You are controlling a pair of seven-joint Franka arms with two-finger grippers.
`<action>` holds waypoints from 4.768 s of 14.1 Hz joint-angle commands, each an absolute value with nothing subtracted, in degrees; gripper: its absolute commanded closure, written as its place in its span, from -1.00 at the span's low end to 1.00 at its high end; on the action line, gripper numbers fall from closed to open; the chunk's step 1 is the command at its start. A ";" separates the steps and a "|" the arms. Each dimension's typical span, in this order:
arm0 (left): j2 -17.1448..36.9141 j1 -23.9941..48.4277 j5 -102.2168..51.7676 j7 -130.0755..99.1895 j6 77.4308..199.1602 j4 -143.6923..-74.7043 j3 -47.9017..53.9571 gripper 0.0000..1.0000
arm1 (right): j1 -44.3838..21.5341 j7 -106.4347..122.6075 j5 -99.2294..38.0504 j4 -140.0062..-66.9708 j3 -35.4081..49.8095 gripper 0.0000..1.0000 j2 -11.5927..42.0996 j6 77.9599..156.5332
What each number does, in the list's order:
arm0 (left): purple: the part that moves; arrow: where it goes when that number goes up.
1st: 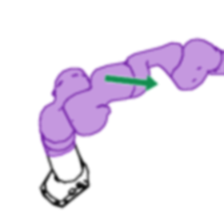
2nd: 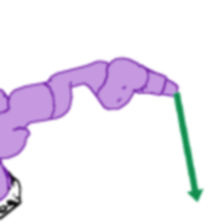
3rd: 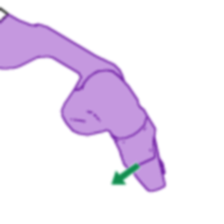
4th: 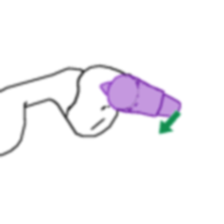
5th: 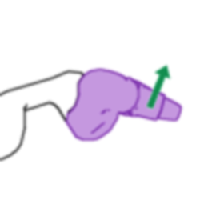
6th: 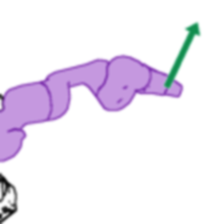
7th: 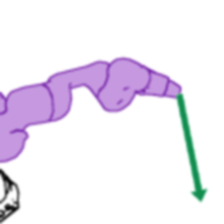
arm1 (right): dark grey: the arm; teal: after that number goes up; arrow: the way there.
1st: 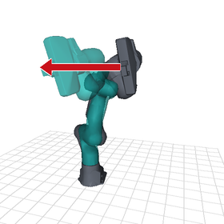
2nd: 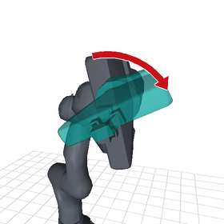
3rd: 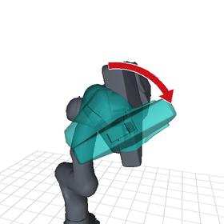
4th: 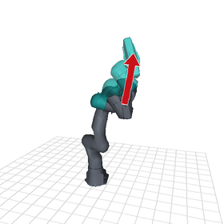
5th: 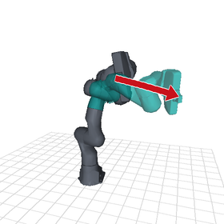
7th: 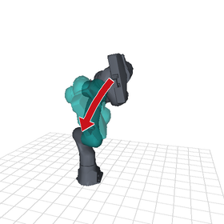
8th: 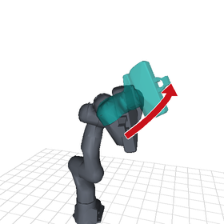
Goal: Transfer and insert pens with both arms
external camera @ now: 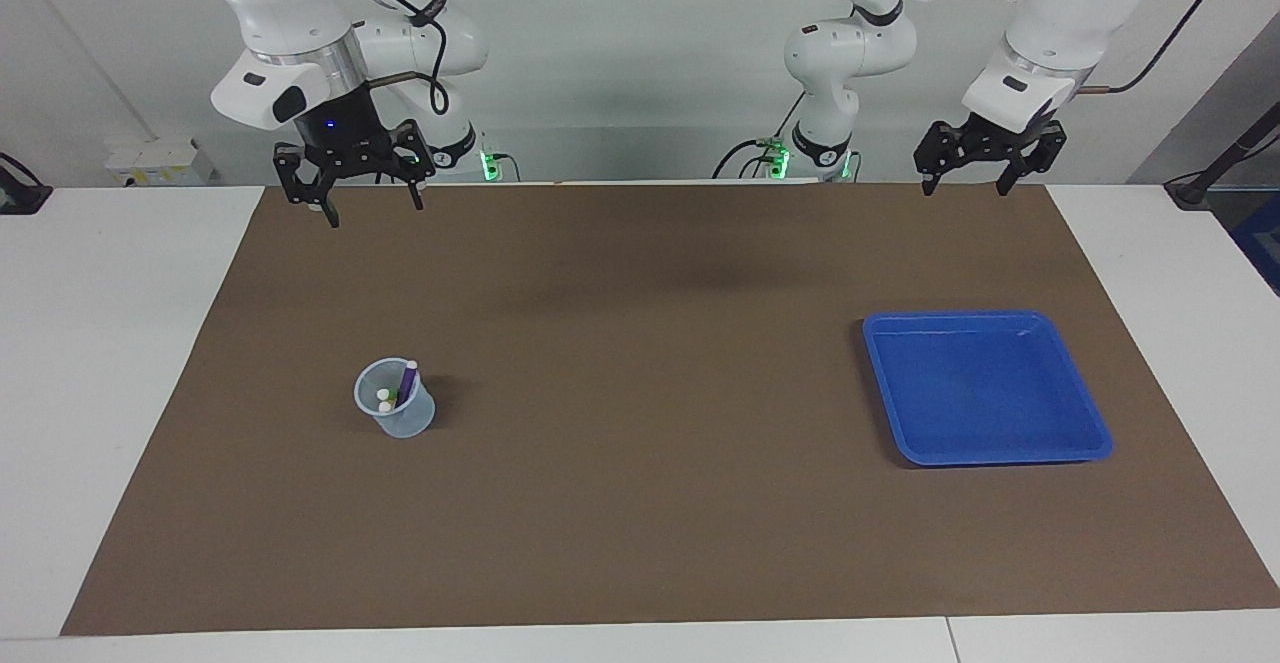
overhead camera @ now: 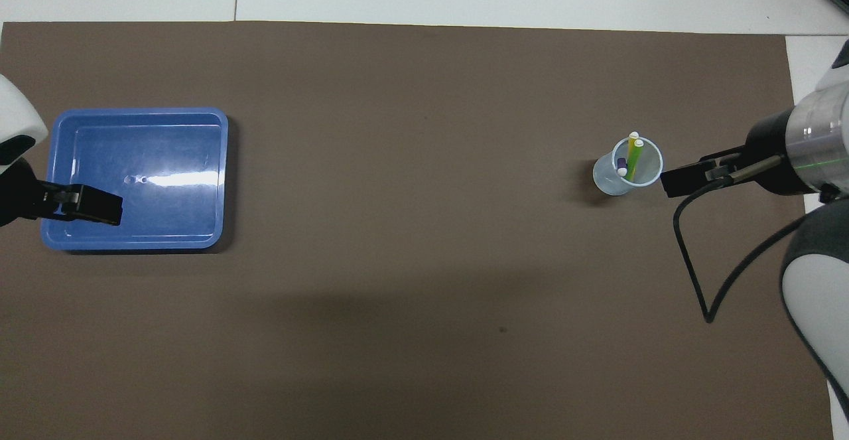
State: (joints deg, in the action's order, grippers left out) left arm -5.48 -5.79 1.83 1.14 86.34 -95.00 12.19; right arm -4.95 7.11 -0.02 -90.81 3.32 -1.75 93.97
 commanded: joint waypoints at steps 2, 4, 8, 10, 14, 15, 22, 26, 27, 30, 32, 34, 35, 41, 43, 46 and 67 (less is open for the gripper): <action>-7.29 -5.71 1.58 1.67 86.22 -96.68 11.87 -1.00 | -5.54 6.06 0.26 -91.05 3.25 -1.00 -2.37 94.04; -7.64 -3.62 1.58 1.67 86.13 -96.68 9.51 -1.00 | -5.71 6.06 0.26 -91.05 3.25 -1.00 -2.29 94.04; -7.74 6.85 1.58 1.67 86.40 -96.94 -0.70 -1.00 | -5.71 6.06 0.26 -91.05 3.25 -1.00 -2.29 94.04; -7.82 7.21 1.58 1.67 86.31 -96.94 -1.05 -1.00 | -5.71 6.06 0.26 -91.05 3.25 -1.00 -2.29 94.04; -7.73 6.95 1.67 1.58 86.48 -96.94 -1.14 -1.00 | -5.71 6.06 0.35 -91.05 3.25 -1.00 -2.29 94.04; -7.65 6.68 1.58 1.58 86.48 -96.94 -1.06 -1.00 | -5.71 6.06 0.26 -91.05 3.25 -1.00 -2.37 94.04; -7.65 3.69 1.67 1.58 86.49 -97.03 1.41 -1.00 | -5.71 6.06 0.35 -91.05 3.25 -1.00 -2.29 94.04; -7.65 4.22 1.58 1.58 86.48 -97.03 1.32 -1.00 | -5.71 6.06 0.26 -91.05 3.25 -1.00 -2.37 94.04; -7.65 4.22 1.67 1.58 86.48 -97.03 1.32 -1.00 | -5.80 6.06 0.26 -91.05 3.25 -1.00 -2.37 94.04; -7.65 4.22 1.67 1.58 86.48 -97.03 1.32 -1.00 | -6.41 6.06 0.26 -91.05 3.25 -1.00 -2.37 94.04; -7.65 4.04 1.58 1.67 86.48 -97.03 1.32 -1.00 | -7.11 6.06 0.26 -91.05 3.25 -1.00 -2.37 94.13; -7.65 3.78 1.67 1.67 86.57 -97.03 1.32 -1.00 | -7.91 6.06 0.26 -91.05 3.25 -1.00 -2.37 94.13; -7.65 3.95 1.58 1.67 86.66 -97.03 1.32 -1.00 | -8.00 6.06 0.26 -91.05 3.25 -1.00 -2.37 94.04; -7.65 4.04 1.67 1.58 86.66 -97.03 1.32 -1.00 | -8.44 6.06 0.26 -91.05 3.25 -1.00 -2.37 94.13; -7.56 4.22 1.67 1.50 86.66 -97.03 1.32 -1.00 | -8.44 6.06 0.26 -91.05 3.16 -1.00 -2.46 93.78; -7.56 4.22 1.67 1.58 86.66 -96.94 1.32 -1.00 | -8.70 6.06 0.26 -91.05 -1.04 -1.00 -2.46 94.13; -7.47 4.22 1.67 0.88 86.40 -96.77 1.32 -1.00 | -9.49 5.80 0.53 -91.32 -3.96 -1.00 -1.93 93.43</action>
State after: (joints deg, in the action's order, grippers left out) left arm -6.08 4.71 1.77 1.18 86.33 -95.43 0.98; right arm -9.39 7.04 -0.02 -90.97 -3.81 -1.67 93.86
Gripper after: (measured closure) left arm 0.000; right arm 0.000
